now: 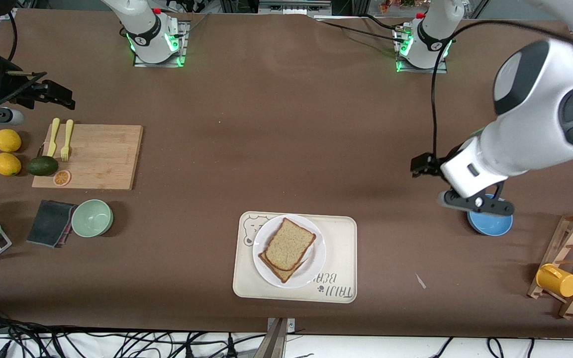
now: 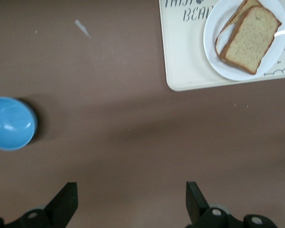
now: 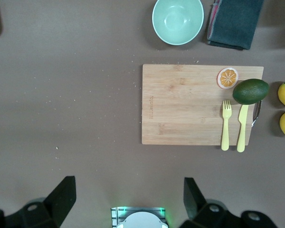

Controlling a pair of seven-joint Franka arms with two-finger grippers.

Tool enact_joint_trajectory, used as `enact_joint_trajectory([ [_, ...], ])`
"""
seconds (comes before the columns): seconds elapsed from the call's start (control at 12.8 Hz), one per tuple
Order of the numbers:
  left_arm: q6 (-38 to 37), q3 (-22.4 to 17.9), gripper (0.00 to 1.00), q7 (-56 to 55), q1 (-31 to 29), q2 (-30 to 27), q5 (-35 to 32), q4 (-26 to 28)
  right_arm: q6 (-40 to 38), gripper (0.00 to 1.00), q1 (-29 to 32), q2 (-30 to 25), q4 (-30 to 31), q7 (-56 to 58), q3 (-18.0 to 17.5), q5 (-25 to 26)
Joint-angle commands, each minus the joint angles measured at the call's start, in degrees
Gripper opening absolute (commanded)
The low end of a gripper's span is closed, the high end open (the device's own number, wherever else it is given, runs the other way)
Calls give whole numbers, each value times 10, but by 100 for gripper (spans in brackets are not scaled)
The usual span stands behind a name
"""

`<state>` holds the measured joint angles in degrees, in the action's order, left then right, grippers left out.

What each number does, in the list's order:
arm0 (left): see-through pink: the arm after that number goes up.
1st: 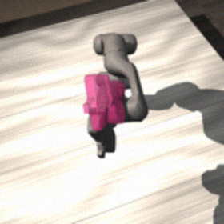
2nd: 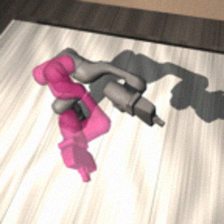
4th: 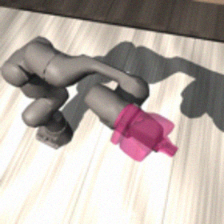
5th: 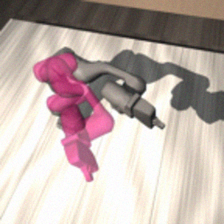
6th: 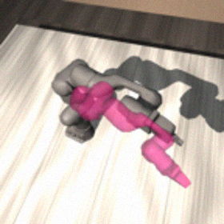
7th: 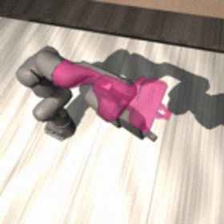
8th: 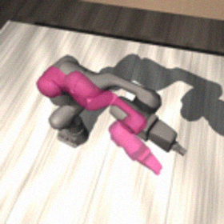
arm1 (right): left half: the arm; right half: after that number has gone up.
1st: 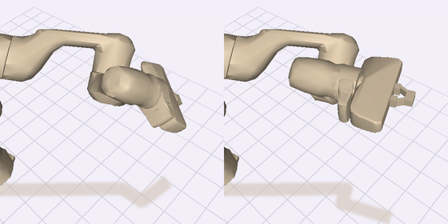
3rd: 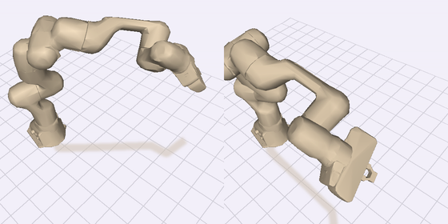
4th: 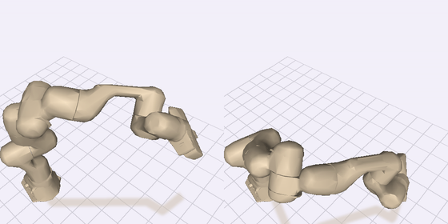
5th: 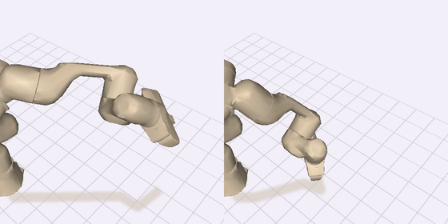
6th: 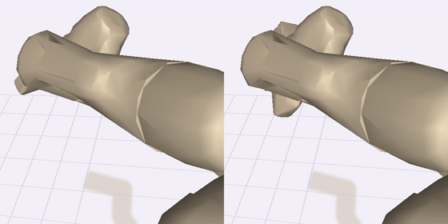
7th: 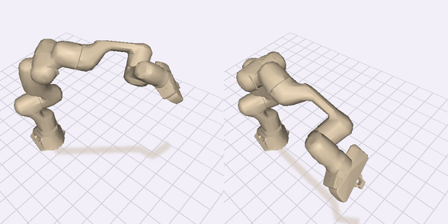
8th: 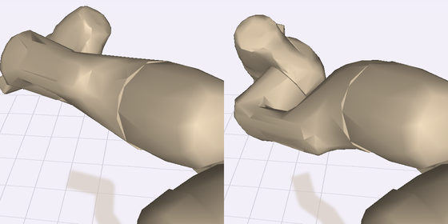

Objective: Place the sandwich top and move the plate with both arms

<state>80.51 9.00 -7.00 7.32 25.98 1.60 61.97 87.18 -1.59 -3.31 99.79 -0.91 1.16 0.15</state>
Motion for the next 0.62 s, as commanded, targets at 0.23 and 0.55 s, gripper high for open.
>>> enact_joint_trajectory([
  [0.23,84,1,100,-5,-63,-196,-12,253,-6,100,5,1,-6,6,-2,2],
  [0.55,158,-22,100,-7,-58,-249,-20,344,-6,100,5,1,-6,6,-2,3],
])
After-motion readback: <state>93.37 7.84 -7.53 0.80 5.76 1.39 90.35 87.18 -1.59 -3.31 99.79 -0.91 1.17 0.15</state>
